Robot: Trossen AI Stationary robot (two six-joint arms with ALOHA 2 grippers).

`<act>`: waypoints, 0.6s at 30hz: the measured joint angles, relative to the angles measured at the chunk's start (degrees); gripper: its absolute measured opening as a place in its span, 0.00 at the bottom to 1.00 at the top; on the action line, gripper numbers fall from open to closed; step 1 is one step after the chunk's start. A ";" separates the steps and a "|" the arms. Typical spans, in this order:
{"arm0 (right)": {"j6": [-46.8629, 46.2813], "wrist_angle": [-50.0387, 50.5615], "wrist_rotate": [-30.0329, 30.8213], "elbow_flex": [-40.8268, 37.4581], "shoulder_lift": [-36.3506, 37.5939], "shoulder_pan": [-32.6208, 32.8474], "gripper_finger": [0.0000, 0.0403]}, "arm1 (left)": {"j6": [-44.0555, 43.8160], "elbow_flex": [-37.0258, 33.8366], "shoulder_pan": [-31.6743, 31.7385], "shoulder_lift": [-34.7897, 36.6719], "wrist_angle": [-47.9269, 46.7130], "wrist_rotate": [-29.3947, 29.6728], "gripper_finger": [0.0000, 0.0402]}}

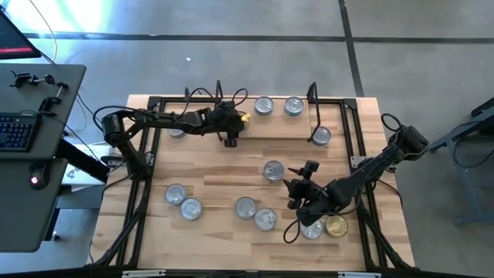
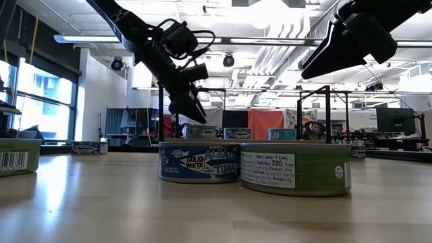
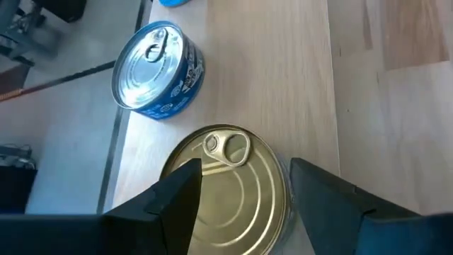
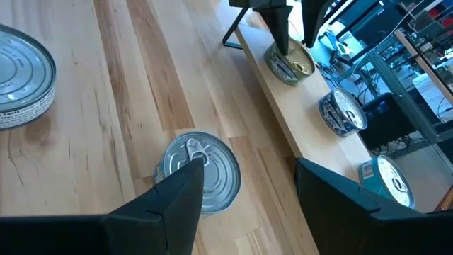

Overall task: Stack canned seafood by type on shelf
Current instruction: Put the green tuna can on the shelf

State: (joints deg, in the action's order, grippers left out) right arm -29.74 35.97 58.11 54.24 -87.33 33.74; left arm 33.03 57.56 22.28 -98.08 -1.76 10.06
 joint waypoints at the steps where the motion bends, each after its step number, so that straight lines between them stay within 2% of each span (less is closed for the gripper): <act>1: -0.01 0.00 0.00 0.00 0.00 0.00 0.52 | -0.02 0.02 0.00 0.00 -0.01 -0.09 0.52; 4: -0.01 -0.03 0.00 0.00 0.00 0.00 0.52 | -2.22 1.16 0.07 -0.06 -0.97 -0.57 0.52; 9: 0.00 -0.24 0.04 0.00 0.00 -0.02 0.52 | -7.32 3.76 0.13 -0.07 -1.98 -5.33 0.49; 13: 0.00 -0.28 0.33 0.00 0.00 -0.67 0.52 | -11.28 5.75 0.10 -0.07 -2.21 -5.52 0.39; 18: -0.04 -0.48 -0.12 0.00 -0.02 -2.18 0.52 | -14.39 6.64 0.30 -0.07 -3.24 -5.50 0.23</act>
State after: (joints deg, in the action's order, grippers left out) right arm -29.78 35.48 57.99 54.24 -87.35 31.56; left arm 18.64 64.20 22.58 -98.15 -5.00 4.56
